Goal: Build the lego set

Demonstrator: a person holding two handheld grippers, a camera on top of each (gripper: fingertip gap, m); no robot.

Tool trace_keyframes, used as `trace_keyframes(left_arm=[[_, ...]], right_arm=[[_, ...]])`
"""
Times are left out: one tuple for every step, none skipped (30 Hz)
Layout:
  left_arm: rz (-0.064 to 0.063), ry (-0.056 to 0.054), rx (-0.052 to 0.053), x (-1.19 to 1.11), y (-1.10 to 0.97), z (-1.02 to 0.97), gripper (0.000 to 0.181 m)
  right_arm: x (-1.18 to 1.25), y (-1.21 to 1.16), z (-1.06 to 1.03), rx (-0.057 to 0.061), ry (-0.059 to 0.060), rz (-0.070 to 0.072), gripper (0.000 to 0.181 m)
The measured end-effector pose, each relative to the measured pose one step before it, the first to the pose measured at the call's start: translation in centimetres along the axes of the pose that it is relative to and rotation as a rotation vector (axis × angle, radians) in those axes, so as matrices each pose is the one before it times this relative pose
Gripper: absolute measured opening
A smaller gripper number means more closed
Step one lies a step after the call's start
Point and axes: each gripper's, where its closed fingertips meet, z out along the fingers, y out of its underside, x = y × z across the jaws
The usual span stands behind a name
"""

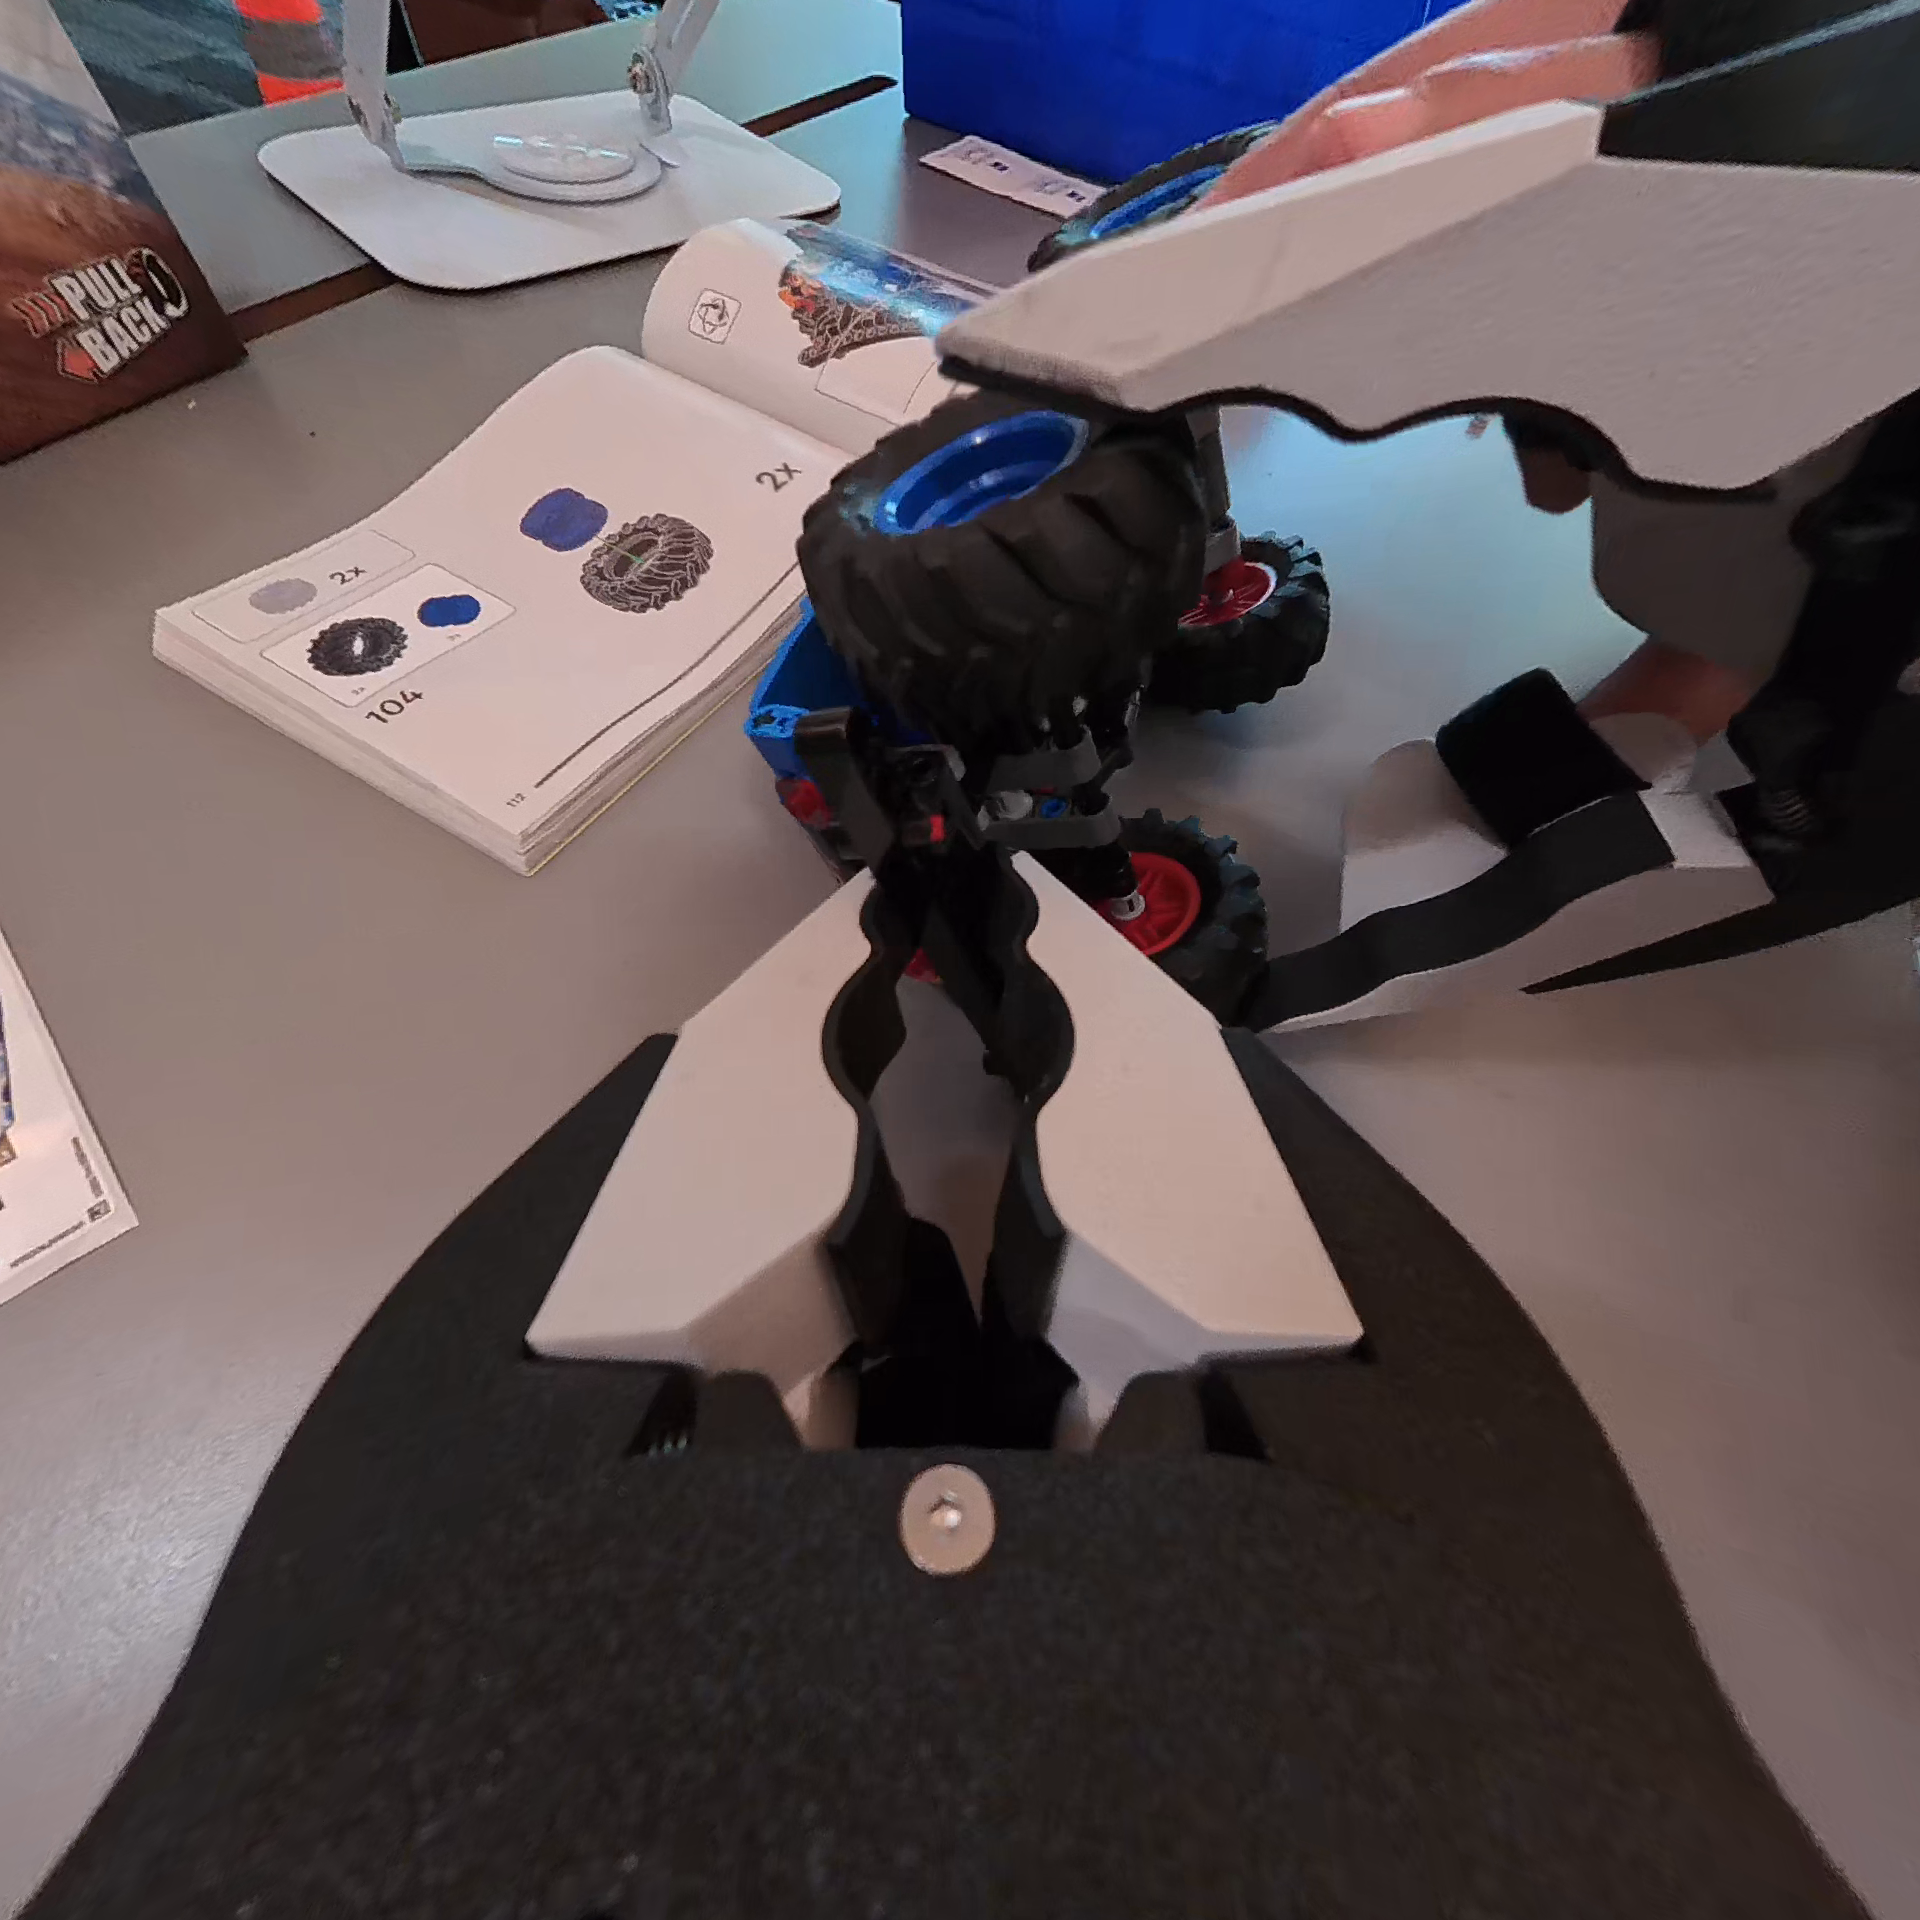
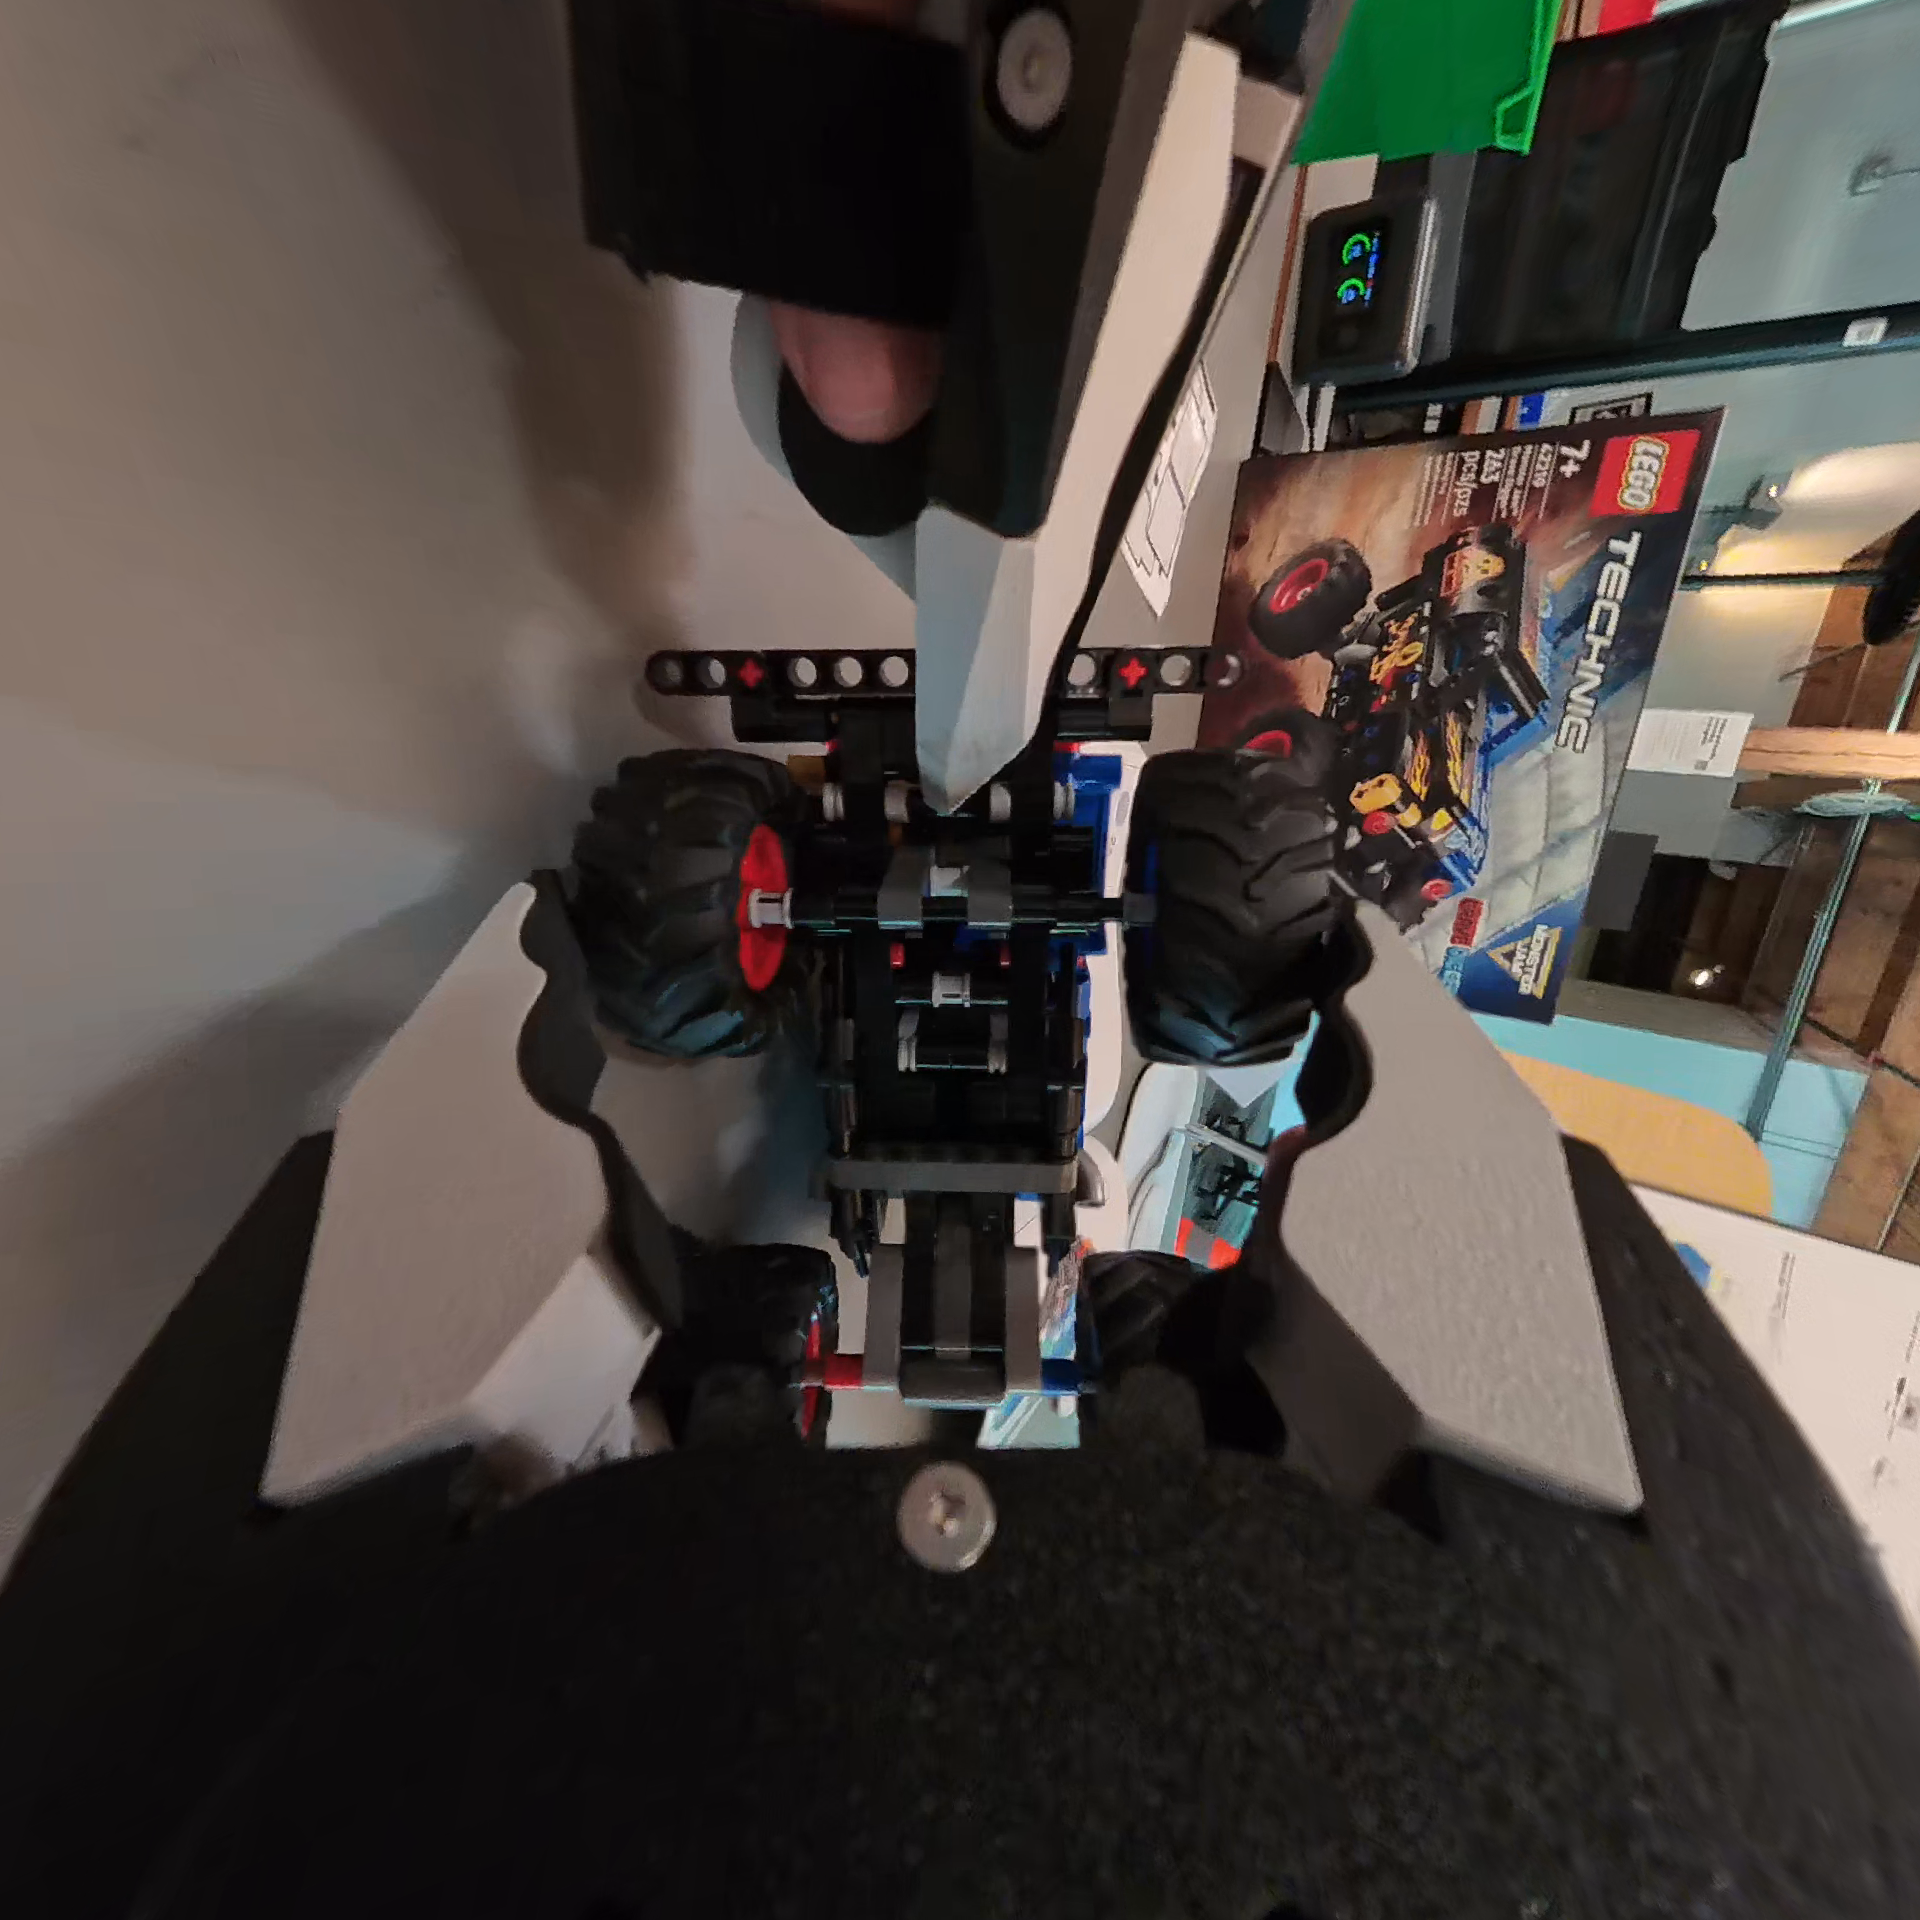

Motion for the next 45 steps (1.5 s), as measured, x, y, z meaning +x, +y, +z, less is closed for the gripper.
trace_keyframes(left_arm=[[-0.0047, -0.0009, -0.0012, -0.072, 0.006, 0.011, 0.011], [-0.0035, -0.0026, -0.0006, -0.063, 0.01, 0.002, 0.011], [-0.0033, -0.0013, -0.0008, -0.056, 0.003, -0.005, 0.011], [-0.0018, -0.0011, -0.0013, -0.043, 0.024, -0.01, 0.011], [0.0004, -0.0021, -0.0009, -0.023, 0.022, -0.001, 0.011], [0.0038, -0.0027, 0.0001, -0.003, 0.003, -0.014, 0.011], [0.006, -0.0029, 0.0, 0.028, 0.003, 0.0, 0.011], [0.0053, -0.0013, -0.0001, 0.018, 0.011, -0.024, 0.011], [0.0056, -0.0005, -0.0003, 0.004, 0.011, -0.005, 0.011], [0.0064, -0.002, -0.0002, -0.012, -0.004, 0.001, 0.012], [0.0037, -0.0027, 0.0003, -0.056, -0.013, 0.021, 0.012], [-0.0006, -0.003, 0.0024, -0.067, -0.058, 0.013, 0.012], [0.0002, -0.0018, 0.0042, -0.023, -0.067, 0.002, 0.012], [0.0034, -0.0005, 0.0029, 0.033, -0.047, 0.0, 0.012], [0.005, -0.002, 0.0014, 0.006, -0.03, 0.022, 0.012], [0.0038, -0.0025, 0.0002, 0.006, -0.01, 0.027, 0.012], [0.0011, 0.0003, -0.0002, 0.004, -0.01, 0.026, 0.012], [-0.001, 0.0012, -0.0003, 0.001, -0.01, 0.023, 0.012], [-0.003, 0.0011, -0.0005, -0.015, 0.006, 0.013, 0.012], [-0.0035, 0.0013, -0.0006, -0.028, 0.01, 0.002, 0.012], [-0.0018, 0.0007, -0.0003, -0.008, -0.002, 0.004, 0.012], [0.0008, 0.0005, 0.0, 0.011, 0.0, 0.001, 0.012], [0.0027, 0.0004, 0.0002, 0.037, 0.004, -0.002, 0.012], [0.0025, -0.001, -0.0011, 0.017, 0.012, 0.007, 0.012], [-0.0001, -0.0018, -0.0023, -0.029, 0.037, 0.019, 0.012], [-0.0007, -0.0001, -0.0009, -0.007, 0.008, 0.001, 0.013], [0.0019, -0.0007, -0.0008, 0.016, 0.017, 0.012, 0.013], [0.0028, -0.0023, -0.0007, -0.003, 0.006, 0.009, 0.013], [0.0013, -0.002, -0.0012, -0.008, 0.017, -0.005, 0.013], [0.0002, -0.0014, -0.0014, -0.013, 0.015, 0.0, 0.013], [-0.0008, 0.0018, -0.0012, 0.011, 0.025, -0.006, 0.013], [-0.0014, 0.0038, -0.002, 0.04, 0.036, 0.01, 0.012], [0.0013, 0.0023, -0.0009, 0.051, 0.014, 0.019, 0.013], [0.0037, -0.0002, 0.0003, 0.06, -0.015, 0.016, 0.013], [0.0031, -0.0011, -0.0003, 0.049, -0.007, 0.034, 0.013], [0.0029, -0.0006, -0.0008, 0.038, -0.002, 0.029, 0.012], [0.0003, 0.0013, -0.0007, 0.013, 0.009, 0.017, 0.012], [-0.0032, 0.0031, -0.0011, 0.004, 0.018, -0.001, 0.012], [-0.0021, 0.0031, -0.0012, 0.016, 0.02, 0.0, 0.012], [-0.0008, 0.0027, -0.0007, 0.034, 0.023, -0.01, 0.013], [-0.0011, 0.0009, -0.0002, 0.0, 0.002, -0.003, 0.013], [-0.0004, 0.0006, -0.0003, -0.001, 0.008, 0.01, 0.013], [0.0011, 0.0009, -0.0002, 0.025, 0.004, 0.001, 0.013], [0.0035, 0.0, 0.001, 0.046, -0.016, 0.002, 0.013], [0.0053, -0.0031, 0.0018, 0.013, -0.032, -0.004, 0.013]], right_arm=[[0.025, -0.074, 0.006, -0.002, -0.0059, -0.0186, 0.135], [0.032, -0.12, 0.002, -0.0001, -0.0032, -0.0056, 0.134], [-0.001, -0.171, -0.006, 0.0073, 0.0003, -0.0102, 0.132], [-0.007, -0.171, 0.013, 0.0108, 0.0008, -0.0066, 0.131], [-0.027, -0.145, -0.008, 0.0062, 0.0024, -0.0051, 0.129], [-0.042, -0.106, -0.058, 0.0003, 0.0055, -0.0115, 0.128], [-0.045, -0.094, -0.018, 0.0008, 0.0044, -0.0095, 0.127], [-0.022, -0.014, 0.023, -0.0001, -0.0011, 0.003, 0.128], [0.039, 0.147, 0.051, -0.0044, -0.008, 0.0115, 0.13], [0.038, 0.284, 0.079, -0.0114, -0.0156, 0.0194, 0.134], [0.058, 0.286, -0.046, -0.0108, -0.0186, -0.0031, 0.134], [0.03, 0.209, -0.164, -0.0004, -0.0343, 0.0027, 0.133], [-0.078, 0.068, -0.321, 0.0124, -0.0594, 0.0224, 0.132], [-0.039, -0.078, -0.518, 0.0225, -0.062, 0.0242, 0.135], [0.767, -0.136, -0.662, 0.0246, -0.0103, 0.0187, 0.138], [1.033, -0.132, -0.683, 0.0236, 0.0048, 0.0071, 0.137], [0.739, -0.018, -0.447, 0.0131, -0.0181, 0.0151, 0.139], [0.127, 0.111, -0.051, 0.0031, -0.0484, 0.0179, 0.142], [0.023, 0.519, 0.391, -0.0238, -0.0317, 0.0036, 0.145], [-0.617, 0.838, 0.734, -0.0539, -0.036, -0.0344, 0.148], [-0.437, 0.429, 0.748, -0.0372, 0.009, -0.0515, 0.151], [-0.378, 0.079, 0.591, -0.0167, 0.0238, -0.0458, 0.149], [-0.875, -0.069, 0.472, -0.0091, -0.0173, -0.0292, 0.148], [-0.589, -0.162, 0.427, -0.003, -0.0138, -0.0048, 0.15], [0.251, -0.045, 0.339, -0.0046, 0.0288, -0.0093, 0.153], [0.335, 0.148, 0.143, -0.0089, 0.0235, -0.0163, 0.149], [0.287, -0.071, -0.075, 0.0056, 0.0097, 0.0009, 0.14], [0.001, -0.201, -0.158, 0.0118, -0.0093, 0.0033, 0.136], [-0.04, -0.073, -0.016, -0.0006, -0.0031, 0.0021, 0.134], [-0.053, -0.116, -0.01, 0.0008, 0.0044, -0.0008, 0.133], [-0.074, -0.118, -0.076, 0.0027, 0.0082, -0.0068, 0.132], [-0.08, 0.028, 0.004, -0.0022, 0.0068, 0.0007, 0.132], [-0.047, 0.032, -0.024, -0.0003, 0.0077, 0.0042, 0.132], [-0.068, 0.089, -0.029, 0.0008, 0.0044, 0.0007, 0.132], [-0.04, 0.095, 0.0, 0.0027, -0.003, 0.0029, 0.131], [-0.015, 0.03, -0.011, 0.0043, -0.0095, 0.0018, 0.131], [-0.04, -0.006, -0.007, 0.0033, -0.0141, 0.0045, 0.13], [-0.026, -0.062, -0.02, 0.0024, -0.0162, 0.0063, 0.13], [-0.083, -0.122, -0.026, 0.0051, -0.018, 0.0028, 0.129], [-0.04, -0.138, -0.058, 0.0164, -0.025, 0.0096, 0.127], [-0.006, -0.062, -0.041, 0.0105, -0.0184, 0.0135, 0.125], [0.0, -0.014, -0.006, 0.0032, -0.0031, -0.0039, 0.125], [-0.03, 0.017, 0.001, -0.0015, 0.0017, -0.0066, 0.125], [-0.018, 0.022, -0.045, -0.0002, 0.0022, -0.0077, 0.124], [0.016, 0.04, -0.033, -0.0016, 0.0024, 0.0054, 0.124]])
